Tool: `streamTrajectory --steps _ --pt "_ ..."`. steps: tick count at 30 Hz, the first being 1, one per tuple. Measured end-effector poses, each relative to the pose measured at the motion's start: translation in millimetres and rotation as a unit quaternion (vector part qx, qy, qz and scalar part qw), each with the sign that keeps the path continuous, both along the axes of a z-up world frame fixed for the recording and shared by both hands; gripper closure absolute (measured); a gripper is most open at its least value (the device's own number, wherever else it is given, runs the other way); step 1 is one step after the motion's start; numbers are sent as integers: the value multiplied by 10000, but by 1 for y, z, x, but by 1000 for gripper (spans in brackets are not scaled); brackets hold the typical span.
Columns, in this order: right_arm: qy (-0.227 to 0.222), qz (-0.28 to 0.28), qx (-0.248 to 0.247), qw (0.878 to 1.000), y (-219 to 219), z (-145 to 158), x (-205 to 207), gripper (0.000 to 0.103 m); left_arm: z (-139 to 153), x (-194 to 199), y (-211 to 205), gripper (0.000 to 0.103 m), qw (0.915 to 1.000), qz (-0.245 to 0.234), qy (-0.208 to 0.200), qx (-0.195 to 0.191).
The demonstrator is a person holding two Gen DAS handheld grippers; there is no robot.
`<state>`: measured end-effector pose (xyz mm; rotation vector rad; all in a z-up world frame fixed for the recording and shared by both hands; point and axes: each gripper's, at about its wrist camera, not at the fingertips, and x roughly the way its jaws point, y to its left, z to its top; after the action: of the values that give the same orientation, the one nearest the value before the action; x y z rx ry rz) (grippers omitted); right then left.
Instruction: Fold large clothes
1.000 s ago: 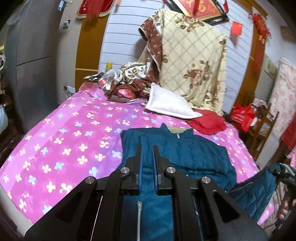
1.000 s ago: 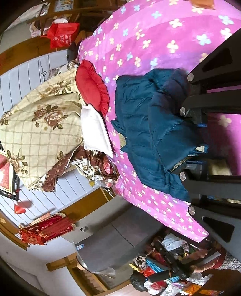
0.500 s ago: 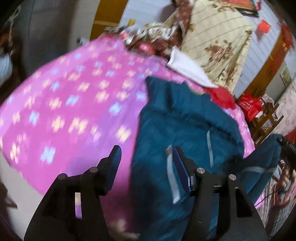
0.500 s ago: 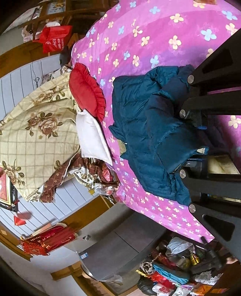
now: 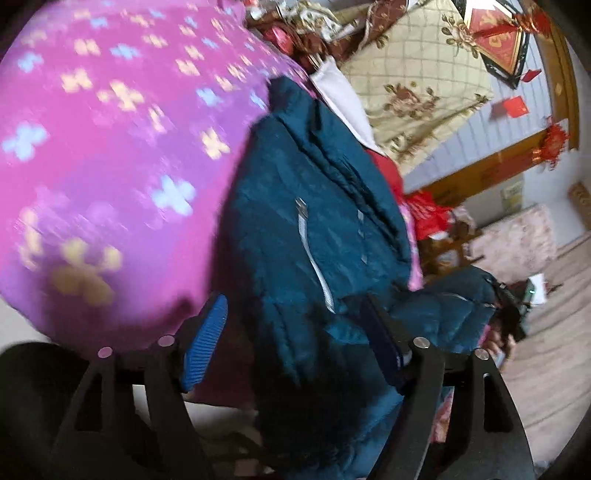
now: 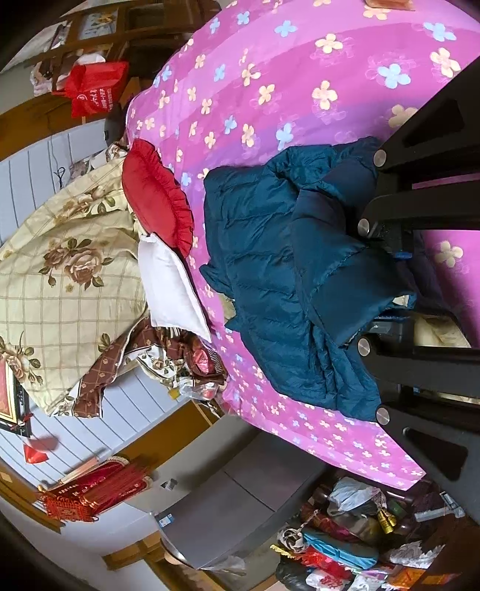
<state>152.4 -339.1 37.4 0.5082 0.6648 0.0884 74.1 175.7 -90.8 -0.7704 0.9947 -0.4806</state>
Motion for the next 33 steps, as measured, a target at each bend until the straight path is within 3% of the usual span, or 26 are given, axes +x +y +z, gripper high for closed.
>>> streamTrajectory --steps 2,4,6,7,10,11,14,18,21,28,31,33 --pt "1 -4 0 10000 -2 -1 -1 85 -4 0 -12 27 9997 -191 46 -110" --pt "5 -12 24 10000 -4 -2 -2 85 -5 -1 -31 30 9990 -452 57 23" --pt "8 -10 65 10000 -5 -4 -2 85 0 1 -43 82 9979 -590 15 256" --pt "8 -4 82 10000 -6 -4 -1 85 4 5 -50 89 9972 -646 75 373" --pt "-19 -32 29 10000 -6 -3 -1 85 21 13 -57 93 9962 -560 -46 662" --pt "-33 -44 13 10000 -7 -2 -1 85 34 18 -61 94 9948 -502 -201 867" --pt "-66 -110 -35 9999 -12 2 1 85 65 30 -62 94 9929 -312 -552 1011" --pt "-86 -246 -32 9997 -27 7 11 85 109 65 -58 94 9902 -53 -914 1058" --pt "-112 -344 -92 9993 -35 15 23 85 133 102 -68 94 9843 0 -1051 1418" --pt "144 -451 -565 9973 -44 31 94 85 155 218 -103 94 9633 38 -761 2574" --pt "343 -576 -792 9946 -50 32 138 85 155 269 -114 94 9590 156 -649 2755" --pt "477 -733 -881 9923 -59 27 167 85 155 297 -117 94 9622 294 -581 2644"
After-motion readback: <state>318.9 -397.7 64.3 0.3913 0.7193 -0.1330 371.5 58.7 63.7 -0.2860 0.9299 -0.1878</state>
